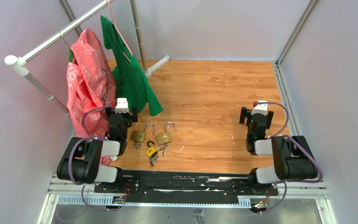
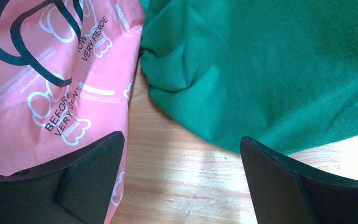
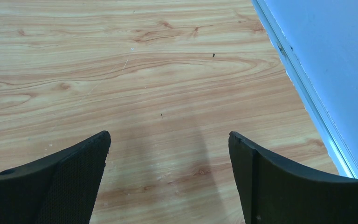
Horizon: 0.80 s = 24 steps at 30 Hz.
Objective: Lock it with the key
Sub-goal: Pick up the lock from the center of the board.
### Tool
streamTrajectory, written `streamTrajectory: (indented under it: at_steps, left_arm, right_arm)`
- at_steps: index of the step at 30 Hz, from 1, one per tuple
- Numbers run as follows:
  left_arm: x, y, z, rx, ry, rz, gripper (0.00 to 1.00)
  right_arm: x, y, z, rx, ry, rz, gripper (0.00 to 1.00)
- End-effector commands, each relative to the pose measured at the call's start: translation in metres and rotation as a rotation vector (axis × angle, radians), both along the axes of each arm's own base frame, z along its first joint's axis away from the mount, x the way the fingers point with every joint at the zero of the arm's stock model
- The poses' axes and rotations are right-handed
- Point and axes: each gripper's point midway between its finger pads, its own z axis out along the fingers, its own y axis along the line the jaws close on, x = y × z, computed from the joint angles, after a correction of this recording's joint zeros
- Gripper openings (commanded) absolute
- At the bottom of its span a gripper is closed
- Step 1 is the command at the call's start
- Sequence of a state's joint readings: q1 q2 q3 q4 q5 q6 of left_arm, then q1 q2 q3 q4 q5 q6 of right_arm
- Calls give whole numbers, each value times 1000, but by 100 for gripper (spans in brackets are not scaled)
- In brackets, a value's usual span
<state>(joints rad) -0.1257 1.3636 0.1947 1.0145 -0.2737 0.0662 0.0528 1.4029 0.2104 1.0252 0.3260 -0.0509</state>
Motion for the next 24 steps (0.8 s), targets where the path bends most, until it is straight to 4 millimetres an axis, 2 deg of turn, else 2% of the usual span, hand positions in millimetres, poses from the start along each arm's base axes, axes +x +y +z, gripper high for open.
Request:
streamTrajectory:
  at_steps: [1,4,6,8,10,12,13,14,15,17,19,21,23,24]
  left_arm:
    - [4,4,10,-15,-34,19,100]
    - [4,4,10,-15,-33,19,100]
    - [5,3,10,-14,-31,15,100]
    - [4,3,10,-14,-33,13,100]
    - [7,2,14,-14,-36,7,100]
    - [15,-6,20,2,44,-38,100]
    - [20,-15,28,29,95,-101,99]
    - [26,-30,44,80,131,-217,96]
    - [21,-41,40,119,200,-308,96]
    - [13,-52,46,180,287,-428,96]
    - [-17,-59,29,270,473,-588,97]
    - [-46,-64,28,315,603,-720,99]
    - [-70,-61,34,292,711,-738,100]
    - [-77,-53,39,276,759,-686,100]
  right_arm:
    - [4,3,15,-26,-48,7,100]
    - [2,2,27,-32,-41,-1,100]
    - [1,4,47,-28,-56,10,100]
    - [1,11,66,55,-74,16,100]
    - [4,34,86,119,-94,135,100]
    - [5,63,103,180,-93,278,100]
    - [3,79,109,211,-76,362,100]
    - [3,91,122,236,-70,424,100]
    - [-2,101,121,264,-29,466,100]
    - [-7,117,133,310,5,526,100]
    - [-16,131,137,338,48,583,100]
    - [-24,145,143,360,61,638,100]
    - [-30,156,147,383,69,673,100]
    - [-33,159,148,394,75,680,100]
